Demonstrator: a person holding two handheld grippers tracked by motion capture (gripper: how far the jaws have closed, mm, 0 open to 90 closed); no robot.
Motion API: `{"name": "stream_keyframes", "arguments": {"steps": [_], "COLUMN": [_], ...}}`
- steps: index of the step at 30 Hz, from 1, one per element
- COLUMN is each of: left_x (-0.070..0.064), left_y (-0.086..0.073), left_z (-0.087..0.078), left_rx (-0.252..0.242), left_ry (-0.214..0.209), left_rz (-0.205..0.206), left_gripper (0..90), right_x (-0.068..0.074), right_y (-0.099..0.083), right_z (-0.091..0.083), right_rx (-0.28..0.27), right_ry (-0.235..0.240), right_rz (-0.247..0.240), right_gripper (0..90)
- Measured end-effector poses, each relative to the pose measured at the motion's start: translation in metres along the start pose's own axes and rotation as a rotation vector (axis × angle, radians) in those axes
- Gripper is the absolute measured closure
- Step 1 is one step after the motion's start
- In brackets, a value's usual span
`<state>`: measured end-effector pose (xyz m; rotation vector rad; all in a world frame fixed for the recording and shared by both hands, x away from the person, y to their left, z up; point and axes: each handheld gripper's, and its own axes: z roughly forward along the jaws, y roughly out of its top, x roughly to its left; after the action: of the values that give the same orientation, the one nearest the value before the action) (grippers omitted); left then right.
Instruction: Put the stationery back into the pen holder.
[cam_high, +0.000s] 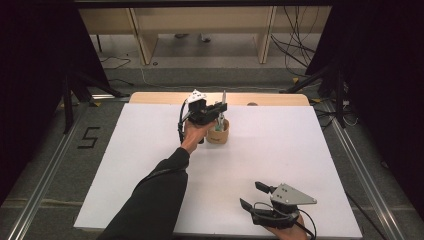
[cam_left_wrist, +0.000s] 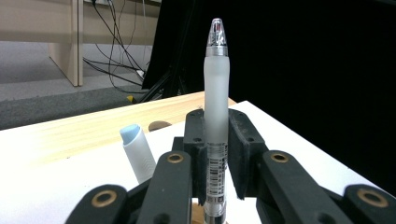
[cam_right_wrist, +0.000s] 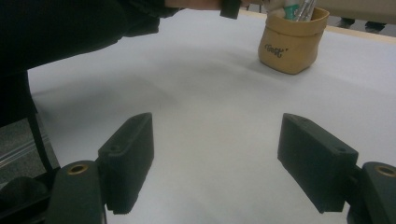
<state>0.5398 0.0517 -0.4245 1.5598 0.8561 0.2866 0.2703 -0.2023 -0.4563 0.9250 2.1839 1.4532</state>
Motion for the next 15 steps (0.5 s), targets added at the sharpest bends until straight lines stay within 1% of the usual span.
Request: {"name": "stream_keyframes", "arguments": {"steps": [2,4,6,11,15], "left_x": [0.0006,0.0013,0.0021,0.0014,-0.0005], "left_y": [-0.0022,-0.0042,-0.0055,-0.0069,-0.0082], "left_z": [0.0003,0.0001,-0.0005,-0.0022,-0.0022], "left_rx": [0.003,0.0,0.0,0.003,0.018], "left_ry": [0.004,0.007,0.011,0.003,0.009], "left_rz": [0.005,-0.003,-0.002,-0.008,0.003], "left_gripper": [78.4,78.4,78.2,78.1,77.9], "right_x": [0.0,-0.0001,-0.0001,0.0003,0.0005], "right_y": [-0.0001,-0.0002,-0.0002,-0.0003,-0.0004], "right_z": [0.0,0.0,0.0,0.0009,0.0013], "right_rx": [0.001,0.001,0.002,0.003,0.007], "right_ry": [0.001,0.002,0.001,0.003,0.004], "right_rz": [0.0,0.0,0.002,0.001,-0.001], "right_gripper": [27.9,27.9,27.9,27.9,28.1]}}
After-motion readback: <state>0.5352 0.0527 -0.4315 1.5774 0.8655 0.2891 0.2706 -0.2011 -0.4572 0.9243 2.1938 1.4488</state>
